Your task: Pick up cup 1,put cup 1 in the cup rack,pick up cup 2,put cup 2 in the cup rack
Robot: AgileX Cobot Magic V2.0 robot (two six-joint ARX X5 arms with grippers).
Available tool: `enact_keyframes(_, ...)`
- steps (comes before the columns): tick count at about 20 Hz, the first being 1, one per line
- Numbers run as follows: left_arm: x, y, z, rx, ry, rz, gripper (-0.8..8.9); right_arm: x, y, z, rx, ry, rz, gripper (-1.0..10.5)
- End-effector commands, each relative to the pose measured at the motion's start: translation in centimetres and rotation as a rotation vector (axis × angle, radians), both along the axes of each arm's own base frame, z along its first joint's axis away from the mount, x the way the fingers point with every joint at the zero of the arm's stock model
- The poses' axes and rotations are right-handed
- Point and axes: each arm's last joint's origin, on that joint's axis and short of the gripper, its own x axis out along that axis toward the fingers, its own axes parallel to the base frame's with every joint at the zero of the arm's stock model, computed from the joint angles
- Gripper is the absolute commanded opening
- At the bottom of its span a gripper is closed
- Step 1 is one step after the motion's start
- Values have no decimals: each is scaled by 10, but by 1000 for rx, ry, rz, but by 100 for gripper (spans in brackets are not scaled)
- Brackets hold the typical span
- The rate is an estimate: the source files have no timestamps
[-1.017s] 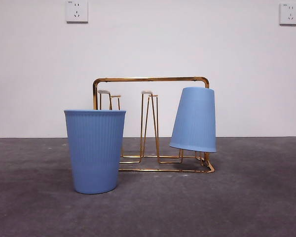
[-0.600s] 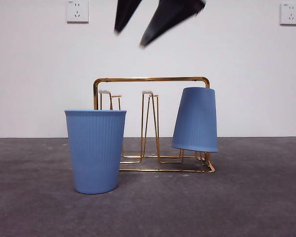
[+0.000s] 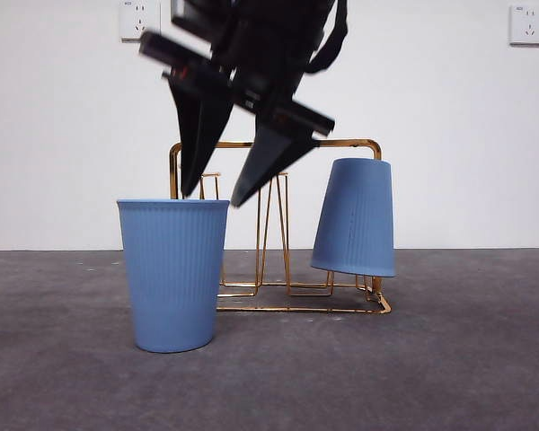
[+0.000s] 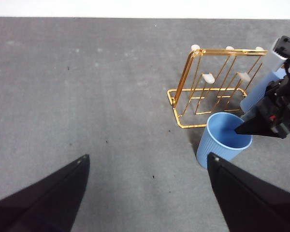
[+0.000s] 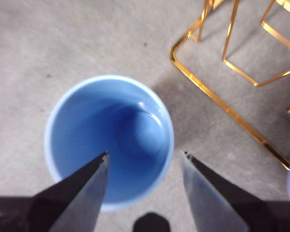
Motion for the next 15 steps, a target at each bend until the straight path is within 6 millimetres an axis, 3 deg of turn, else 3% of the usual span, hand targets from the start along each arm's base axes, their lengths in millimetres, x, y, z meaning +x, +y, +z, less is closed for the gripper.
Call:
enact_keyframes(1,0,0,-1,-18,2,3,408,5,5,-14,-6,22,-16,257)
enact_keyframes(4,0,0,-1,-20,3,-9,408,9,10,-27,-14,36,-26,242)
enact_keyframes(7,1,-2,0,-48,-7,-24,408,10,12,-31,-25,38,-27,-8)
enact_keyframes(10,4,-9,12,-159,-77,-106,408,10,12,-26,-9,17,-30,-12)
enact_keyframes(13,6,-15,26,-268,-161,-203,408,5,5,1,51,-48,-35,-12)
enact_keyframes(15,7,-18,36,-340,-232,-245,408,-6,-6,44,172,-148,-36,-12)
